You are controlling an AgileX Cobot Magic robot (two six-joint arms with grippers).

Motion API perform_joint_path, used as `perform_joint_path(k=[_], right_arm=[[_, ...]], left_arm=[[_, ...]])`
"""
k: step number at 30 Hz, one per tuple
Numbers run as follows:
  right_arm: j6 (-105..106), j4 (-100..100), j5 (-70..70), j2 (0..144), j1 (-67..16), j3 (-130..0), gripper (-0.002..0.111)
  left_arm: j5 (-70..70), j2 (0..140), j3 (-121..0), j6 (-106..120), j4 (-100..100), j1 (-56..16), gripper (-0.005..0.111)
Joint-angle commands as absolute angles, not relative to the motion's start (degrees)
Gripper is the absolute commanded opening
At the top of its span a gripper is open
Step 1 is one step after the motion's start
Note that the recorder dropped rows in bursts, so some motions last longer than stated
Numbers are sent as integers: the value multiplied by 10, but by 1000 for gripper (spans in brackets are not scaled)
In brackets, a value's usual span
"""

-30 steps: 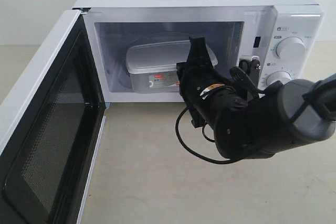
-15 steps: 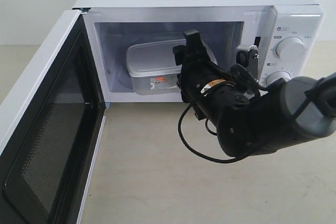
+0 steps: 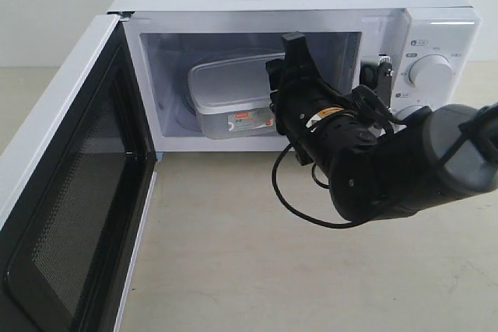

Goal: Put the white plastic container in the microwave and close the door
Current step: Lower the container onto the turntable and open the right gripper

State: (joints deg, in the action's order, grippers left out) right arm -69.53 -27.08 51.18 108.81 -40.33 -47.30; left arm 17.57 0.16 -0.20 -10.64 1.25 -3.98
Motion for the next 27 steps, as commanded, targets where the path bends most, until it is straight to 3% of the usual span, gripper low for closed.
perform_joint_path(k=[1, 21, 24, 27], right_arm=[[-702, -246, 510, 1086, -398, -475, 43], [-711, -141, 524, 1020, -394, -371, 43], [-642, -81, 516, 996, -394, -344, 32], [-535, -44, 511, 981, -394, -322, 8]], left_arm=[[176, 0, 0, -104, 13, -37, 4], [176, 0, 0, -104, 13, -37, 4], [176, 0, 0, -104, 13, -37, 4], [176, 0, 0, -104, 13, -37, 4]])
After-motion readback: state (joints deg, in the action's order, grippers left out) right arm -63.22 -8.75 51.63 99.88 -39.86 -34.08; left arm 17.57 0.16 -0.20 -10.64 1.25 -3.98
